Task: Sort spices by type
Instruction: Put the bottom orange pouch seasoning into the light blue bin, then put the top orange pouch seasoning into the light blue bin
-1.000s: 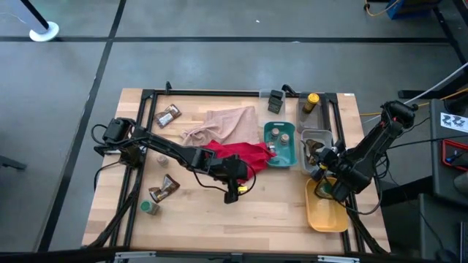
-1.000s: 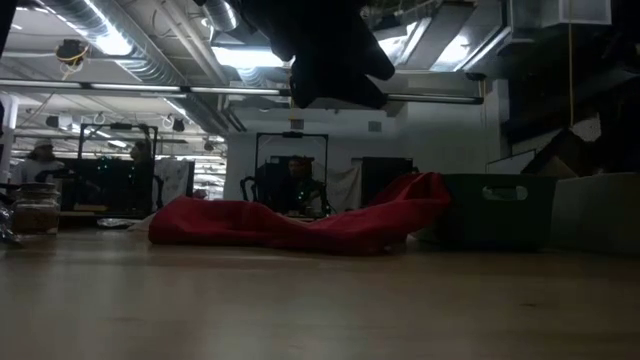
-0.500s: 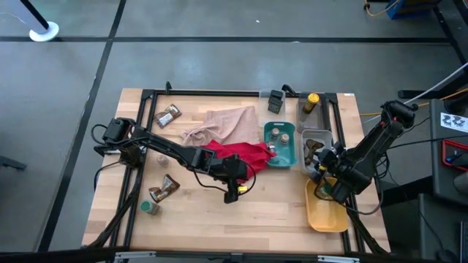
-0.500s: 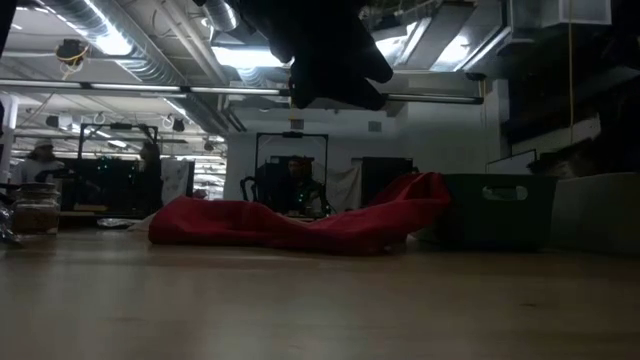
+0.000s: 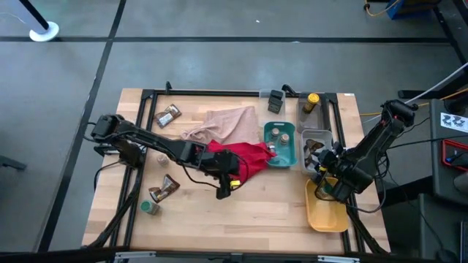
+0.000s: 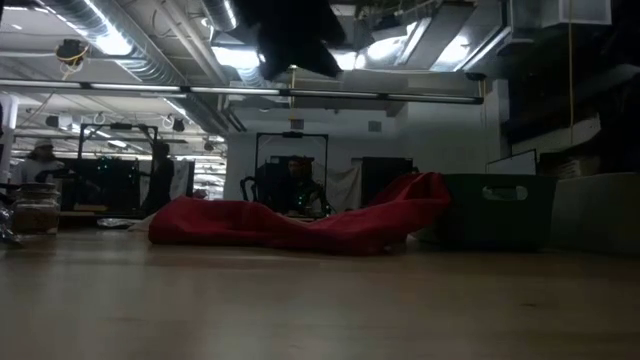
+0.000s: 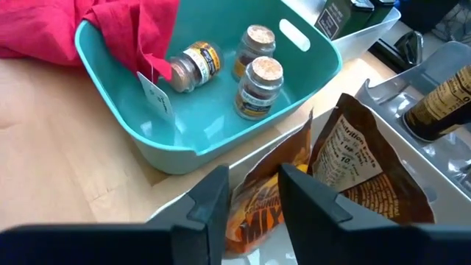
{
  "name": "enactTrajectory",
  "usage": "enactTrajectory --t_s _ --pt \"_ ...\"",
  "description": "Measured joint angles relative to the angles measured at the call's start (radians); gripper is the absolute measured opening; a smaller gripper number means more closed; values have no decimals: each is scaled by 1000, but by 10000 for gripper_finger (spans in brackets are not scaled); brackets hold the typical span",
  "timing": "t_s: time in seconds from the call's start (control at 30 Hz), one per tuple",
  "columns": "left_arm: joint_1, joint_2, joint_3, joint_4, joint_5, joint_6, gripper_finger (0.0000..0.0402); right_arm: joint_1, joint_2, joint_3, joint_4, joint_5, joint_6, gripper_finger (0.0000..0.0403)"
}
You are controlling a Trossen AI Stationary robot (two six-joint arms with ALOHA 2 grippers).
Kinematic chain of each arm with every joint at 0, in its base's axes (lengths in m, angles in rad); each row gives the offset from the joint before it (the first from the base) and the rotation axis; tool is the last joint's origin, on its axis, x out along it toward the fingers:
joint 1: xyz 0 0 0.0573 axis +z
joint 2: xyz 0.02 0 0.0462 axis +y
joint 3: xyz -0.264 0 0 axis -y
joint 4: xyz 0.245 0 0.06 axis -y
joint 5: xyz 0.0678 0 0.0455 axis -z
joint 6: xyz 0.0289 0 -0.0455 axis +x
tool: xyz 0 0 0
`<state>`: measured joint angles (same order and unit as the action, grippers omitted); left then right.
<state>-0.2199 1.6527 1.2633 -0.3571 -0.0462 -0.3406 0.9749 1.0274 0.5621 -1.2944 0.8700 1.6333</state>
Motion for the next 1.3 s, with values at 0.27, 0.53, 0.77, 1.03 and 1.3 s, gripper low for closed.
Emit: enactTrajectory --t_s 0.27,0.53,0.77,1.03,1.3 --pt "19 -126 0 -259 -178 -148 164 0 -67 0 0 0 2 120" --pt "121 -197 0 -471 -250 -260 164 0 -84 0 0 1 3 120" --pt "198 -198 0 -463 -250 -229 164 0 -105 0 -2 1 7 120" --pt "238 -198 0 -462 -250 -210 164 0 -130 34 -7 183 6 120" --pt "268 -198 0 -484 -248 -209 164 0 -130 89 -5 193 -2 120"
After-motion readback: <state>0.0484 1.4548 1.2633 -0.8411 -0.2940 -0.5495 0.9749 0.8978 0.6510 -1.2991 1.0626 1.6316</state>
